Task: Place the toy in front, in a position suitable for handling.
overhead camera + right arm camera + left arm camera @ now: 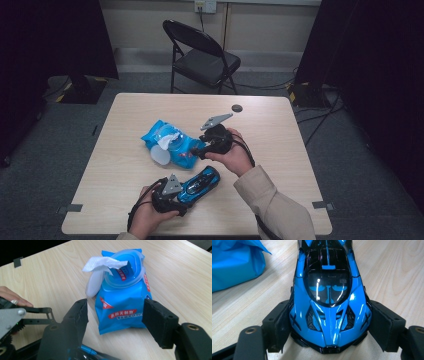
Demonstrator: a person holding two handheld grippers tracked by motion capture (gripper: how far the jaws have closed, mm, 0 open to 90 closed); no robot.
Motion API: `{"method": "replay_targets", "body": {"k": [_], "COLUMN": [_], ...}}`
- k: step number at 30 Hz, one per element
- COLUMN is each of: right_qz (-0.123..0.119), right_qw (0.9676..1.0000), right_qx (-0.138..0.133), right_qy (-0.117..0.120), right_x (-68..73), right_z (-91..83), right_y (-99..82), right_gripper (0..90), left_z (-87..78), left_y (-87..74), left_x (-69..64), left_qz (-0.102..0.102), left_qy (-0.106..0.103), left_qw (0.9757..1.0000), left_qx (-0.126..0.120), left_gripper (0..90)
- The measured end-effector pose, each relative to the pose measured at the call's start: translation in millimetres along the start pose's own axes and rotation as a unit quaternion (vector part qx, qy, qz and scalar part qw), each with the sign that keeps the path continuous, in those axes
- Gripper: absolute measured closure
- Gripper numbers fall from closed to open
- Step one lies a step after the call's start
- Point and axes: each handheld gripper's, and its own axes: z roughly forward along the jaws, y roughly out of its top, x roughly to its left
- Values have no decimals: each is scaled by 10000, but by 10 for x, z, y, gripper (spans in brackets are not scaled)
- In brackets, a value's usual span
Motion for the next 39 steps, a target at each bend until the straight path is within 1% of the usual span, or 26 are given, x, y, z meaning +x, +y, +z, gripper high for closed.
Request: {"method": "replay_targets", "body": {"k": [5,11,18,22,23,28,33,35,39], "right_qz": [-93,-184,-334,-380,-364,-440,-477,-497,-482], "right_qw": [9999,9997,9990,9986,9987,9983,9979,9978,9978], "right_qx": [15,4,84,6,17,92,73,15,47], "right_qy": [61,152,277,359,369,379,438,445,454], "right_x": [42,128,227,254,263,289,313,319,323], "right_z": [48,121,236,283,294,384,468,508,578], "right_y": [83,172,256,299,305,319,324,322,317], "right_gripper": [393,414,431,445,447,453,462,464,473], "left_z": [1,1,1,1,1,1,2,3,2], "left_y": [0,0,0,0,0,0,2,2,2], "left_x": [1,3,7,8,8,9,15,15,19], "left_qz": [5,5,13,15,15,17,31,30,35], "left_qy": [-4,-9,-23,-30,-30,-34,-40,-44,-47], "left_qw": [10000,10000,10000,10000,10000,10000,10000,10000,10000], "left_qx": [-3,-2,1,0,0,-1,-6,-8,-10], "left_gripper": [250,250,250,251,251,251,251,251,251]}}
